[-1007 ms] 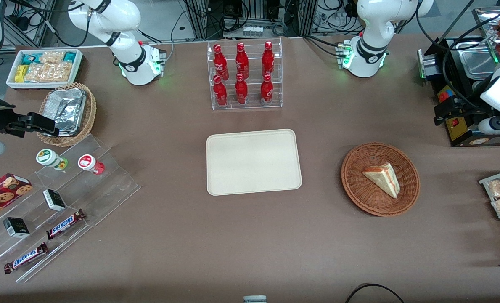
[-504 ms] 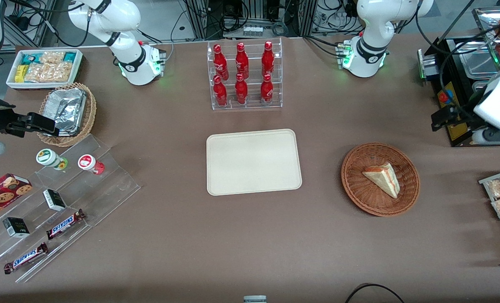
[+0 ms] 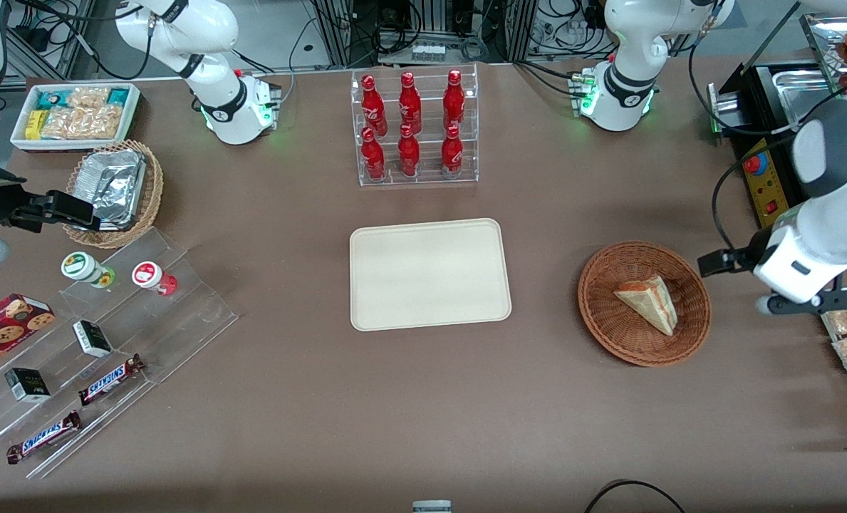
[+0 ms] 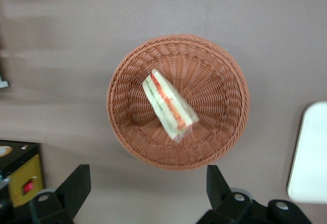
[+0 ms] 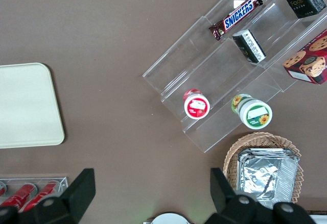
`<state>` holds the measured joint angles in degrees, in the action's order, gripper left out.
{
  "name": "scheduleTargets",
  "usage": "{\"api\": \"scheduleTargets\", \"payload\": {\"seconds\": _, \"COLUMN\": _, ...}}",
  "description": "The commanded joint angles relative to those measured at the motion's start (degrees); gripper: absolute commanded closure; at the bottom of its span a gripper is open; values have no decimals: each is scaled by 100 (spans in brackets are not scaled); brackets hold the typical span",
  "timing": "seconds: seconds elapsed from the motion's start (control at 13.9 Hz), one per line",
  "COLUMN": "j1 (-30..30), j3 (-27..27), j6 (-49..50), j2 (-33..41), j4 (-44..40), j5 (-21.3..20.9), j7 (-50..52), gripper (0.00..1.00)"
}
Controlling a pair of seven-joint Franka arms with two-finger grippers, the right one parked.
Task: Place sandwich from basket to tray
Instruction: 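Move the left gripper down over the wrapped sandwich in the wicker basket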
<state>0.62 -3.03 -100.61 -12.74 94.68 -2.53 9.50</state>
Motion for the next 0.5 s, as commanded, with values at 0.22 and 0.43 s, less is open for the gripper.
{"api": "scheduleTargets", "payload": {"seconds": 0.22, "j1": -18, "j3": -57, "j6": -1424, "j2": 87, "j4": 1349, "j5": -54, "j7": 2149, "gripper": 0}}
{"api": "scheduleTargets", "payload": {"seconds": 0.43, "j1": -53, "j3": -75, "j6": -2172, "j2": 141, "j4": 1886, "j5": -19, "j7": 3142, "gripper": 0}}
